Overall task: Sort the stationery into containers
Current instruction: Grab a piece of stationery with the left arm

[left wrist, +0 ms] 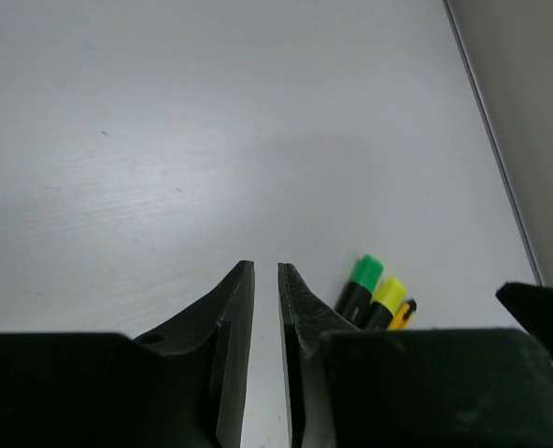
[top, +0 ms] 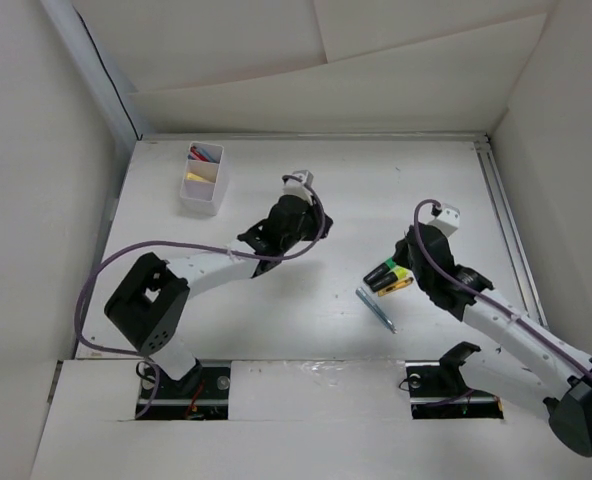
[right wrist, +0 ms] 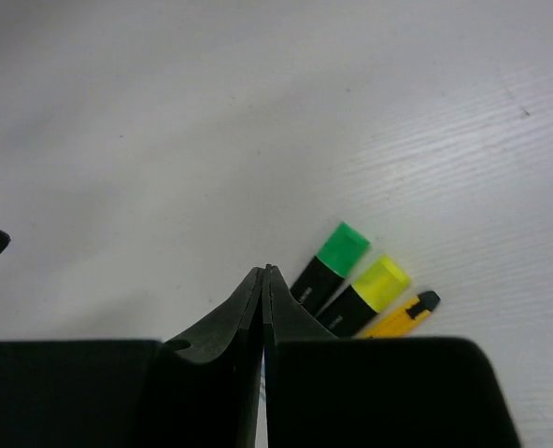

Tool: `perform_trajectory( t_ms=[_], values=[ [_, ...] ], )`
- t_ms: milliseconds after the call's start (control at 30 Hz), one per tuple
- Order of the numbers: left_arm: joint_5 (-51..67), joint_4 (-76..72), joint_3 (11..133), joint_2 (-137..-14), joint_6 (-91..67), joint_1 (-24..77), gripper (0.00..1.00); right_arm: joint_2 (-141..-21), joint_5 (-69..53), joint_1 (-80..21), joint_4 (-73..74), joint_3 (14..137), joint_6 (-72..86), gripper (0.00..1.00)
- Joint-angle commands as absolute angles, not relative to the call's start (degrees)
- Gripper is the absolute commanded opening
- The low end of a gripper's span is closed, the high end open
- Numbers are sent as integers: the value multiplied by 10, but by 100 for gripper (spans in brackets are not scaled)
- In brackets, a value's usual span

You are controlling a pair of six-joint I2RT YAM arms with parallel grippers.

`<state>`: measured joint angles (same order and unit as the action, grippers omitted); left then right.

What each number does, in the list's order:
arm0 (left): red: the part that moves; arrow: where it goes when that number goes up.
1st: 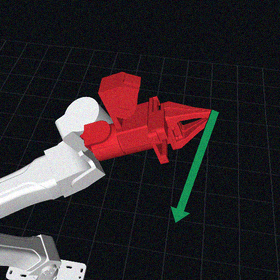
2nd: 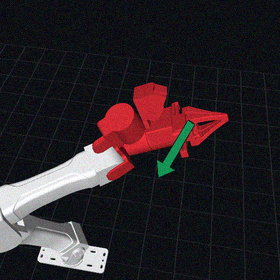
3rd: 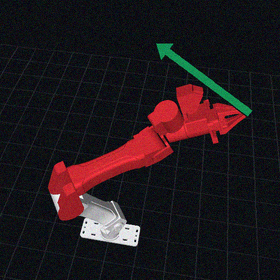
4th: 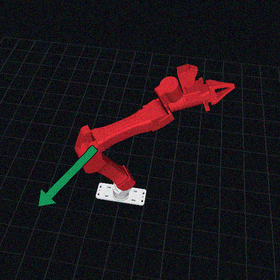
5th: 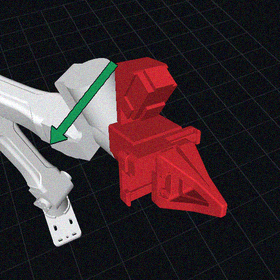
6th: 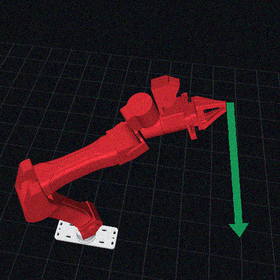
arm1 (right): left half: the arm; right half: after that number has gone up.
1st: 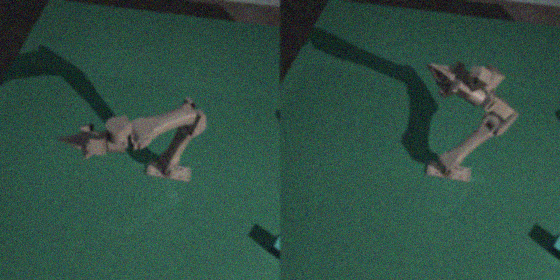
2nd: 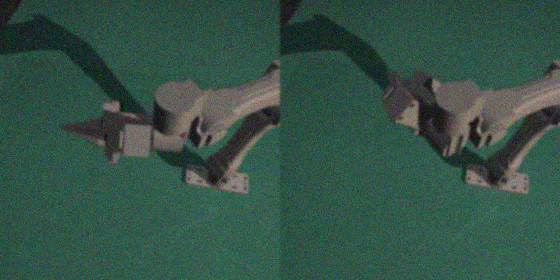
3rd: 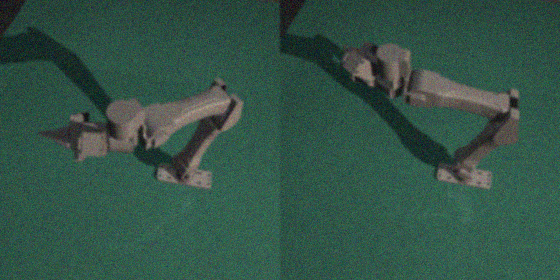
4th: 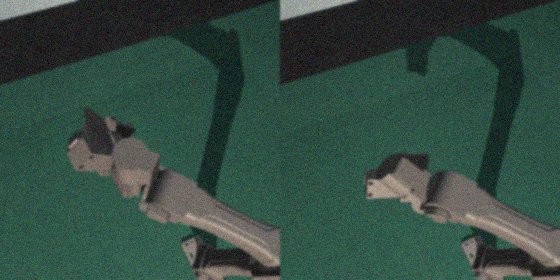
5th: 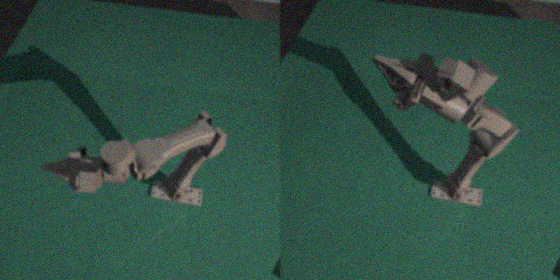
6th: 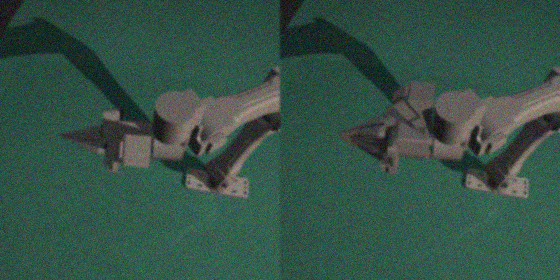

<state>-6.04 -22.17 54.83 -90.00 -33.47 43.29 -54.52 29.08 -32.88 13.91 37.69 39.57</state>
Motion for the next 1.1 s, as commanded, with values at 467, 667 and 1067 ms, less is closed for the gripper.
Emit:
perform_trajectory(
  t_ms=[467,667,1067],
  values=[
    [15,-91,829,-1165,-213,601,23,-447,409,-309,323,425,490,38],
    [-5,-80,853,-1187,-207,601,28,-413,400,-304,307,411,484,41],
    [-9,-1,987,-1284,-160,601,36,-419,382,-304,288,388,467,42]
  ],
)
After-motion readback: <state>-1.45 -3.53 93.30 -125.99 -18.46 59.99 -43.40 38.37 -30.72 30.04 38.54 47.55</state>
